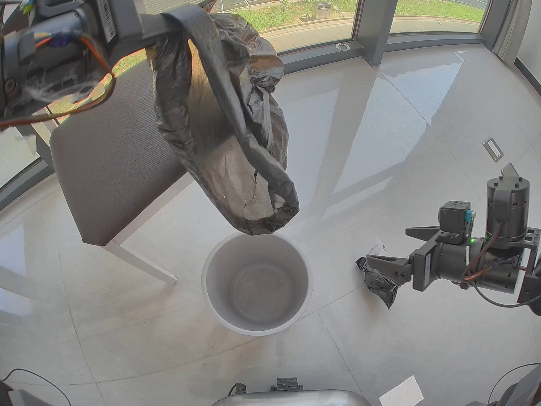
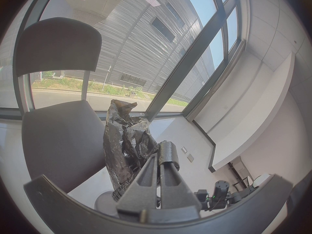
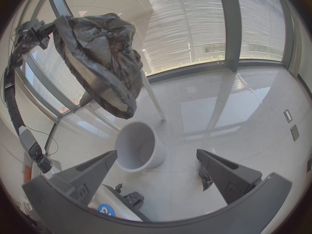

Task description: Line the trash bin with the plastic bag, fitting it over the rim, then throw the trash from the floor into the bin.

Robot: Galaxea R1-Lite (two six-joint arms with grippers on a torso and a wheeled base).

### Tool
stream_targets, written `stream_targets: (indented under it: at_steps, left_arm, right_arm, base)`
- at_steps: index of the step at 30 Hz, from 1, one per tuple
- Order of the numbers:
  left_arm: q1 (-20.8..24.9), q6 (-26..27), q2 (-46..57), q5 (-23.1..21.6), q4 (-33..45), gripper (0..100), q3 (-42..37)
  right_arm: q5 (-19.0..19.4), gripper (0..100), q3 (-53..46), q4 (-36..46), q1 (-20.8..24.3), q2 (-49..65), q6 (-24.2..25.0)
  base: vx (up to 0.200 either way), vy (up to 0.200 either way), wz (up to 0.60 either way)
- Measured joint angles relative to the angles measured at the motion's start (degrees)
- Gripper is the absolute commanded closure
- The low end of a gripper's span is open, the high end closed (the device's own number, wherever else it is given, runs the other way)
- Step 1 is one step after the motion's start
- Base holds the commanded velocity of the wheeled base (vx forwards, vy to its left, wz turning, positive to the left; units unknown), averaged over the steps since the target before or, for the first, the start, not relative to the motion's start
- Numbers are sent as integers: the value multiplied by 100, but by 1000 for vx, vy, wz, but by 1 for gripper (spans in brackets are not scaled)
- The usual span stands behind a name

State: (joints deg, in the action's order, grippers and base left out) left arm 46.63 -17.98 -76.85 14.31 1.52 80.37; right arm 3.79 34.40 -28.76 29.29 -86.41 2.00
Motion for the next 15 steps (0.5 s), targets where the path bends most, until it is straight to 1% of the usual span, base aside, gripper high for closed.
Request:
stream_targets:
  at_steps: [7, 15]
  left_arm:
    - [124, -110, -335, 145, -7, 100, 544]
    - [172, -126, -507, 189, -13, 100, 736]
  right_arm:
    - [-12, 0, 536, -72, 347, -544, 5]
    - [-40, 0, 884, -494, 647, -1112, 68]
  base:
    - [0, 0, 0]
    - [0, 0, 0]
